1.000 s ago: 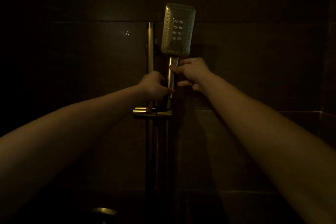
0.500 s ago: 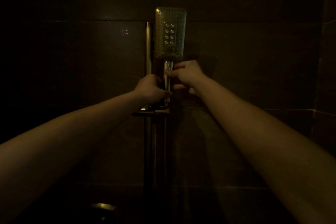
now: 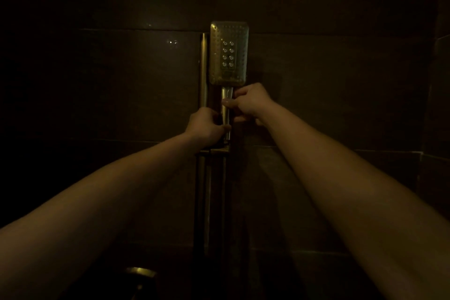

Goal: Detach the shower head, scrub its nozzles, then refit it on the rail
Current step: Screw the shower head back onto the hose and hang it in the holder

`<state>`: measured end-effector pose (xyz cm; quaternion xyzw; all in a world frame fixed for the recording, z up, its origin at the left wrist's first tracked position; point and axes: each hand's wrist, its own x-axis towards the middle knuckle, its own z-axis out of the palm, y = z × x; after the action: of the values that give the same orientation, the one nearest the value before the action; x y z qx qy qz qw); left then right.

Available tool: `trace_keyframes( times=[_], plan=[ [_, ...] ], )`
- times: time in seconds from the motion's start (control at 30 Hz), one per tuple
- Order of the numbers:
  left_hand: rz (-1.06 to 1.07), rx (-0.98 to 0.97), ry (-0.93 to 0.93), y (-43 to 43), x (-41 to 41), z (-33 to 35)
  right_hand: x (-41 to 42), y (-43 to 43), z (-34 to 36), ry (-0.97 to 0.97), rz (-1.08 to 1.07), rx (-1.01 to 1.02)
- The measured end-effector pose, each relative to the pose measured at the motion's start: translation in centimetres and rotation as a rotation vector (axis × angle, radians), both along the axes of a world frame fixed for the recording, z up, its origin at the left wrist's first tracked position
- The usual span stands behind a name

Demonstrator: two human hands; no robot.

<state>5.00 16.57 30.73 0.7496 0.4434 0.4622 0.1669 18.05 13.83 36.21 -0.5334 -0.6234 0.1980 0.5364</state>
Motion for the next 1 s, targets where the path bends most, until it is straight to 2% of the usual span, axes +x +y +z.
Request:
trace_keyframes(
  times=[0.3, 0.43, 0.53, 0.6, 0.73, 0.87, 1.0],
  plan=[
    [-0.078, -0.126, -0.031, -0.5, -0.2, 0.7, -0.5, 0.2, -0.8, 0.038, -0.135, 0.093],
    [0.016, -0.042, -0.065, -1.0, 0.5, -0.3, -0.2, -0.4, -0.7, 0.085, -0.008, 0.018],
    [0.020, -0.031, -0.091, -1.0, 0.7, -0.8, 0.0, -0.5, -1.3, 0.134, 0.009, 0.042],
    [-0.016, -0.066, -0.092, -0.8, 0.3, -0.6, -0.4, -0.2, -2.0, 0.140, -0.026, 0.076],
    [-0.056, -0.077, -0.070, -1.1, -0.4, -0.5, -1.5, 0.1, -2.5, 0.052, -0.227, 0.190],
    [-0.011, -0.008, -0.065, -1.9, 0.4, -1.0, -1.5, -0.3, -2.2, 0.103, -0.165, 0.116],
    [0.020, -0.006, -0.080, -2.4, 0.5, -1.0, -1.2, -0.4, -2.7, 0.075, -0.172, 0.150]
  ],
)
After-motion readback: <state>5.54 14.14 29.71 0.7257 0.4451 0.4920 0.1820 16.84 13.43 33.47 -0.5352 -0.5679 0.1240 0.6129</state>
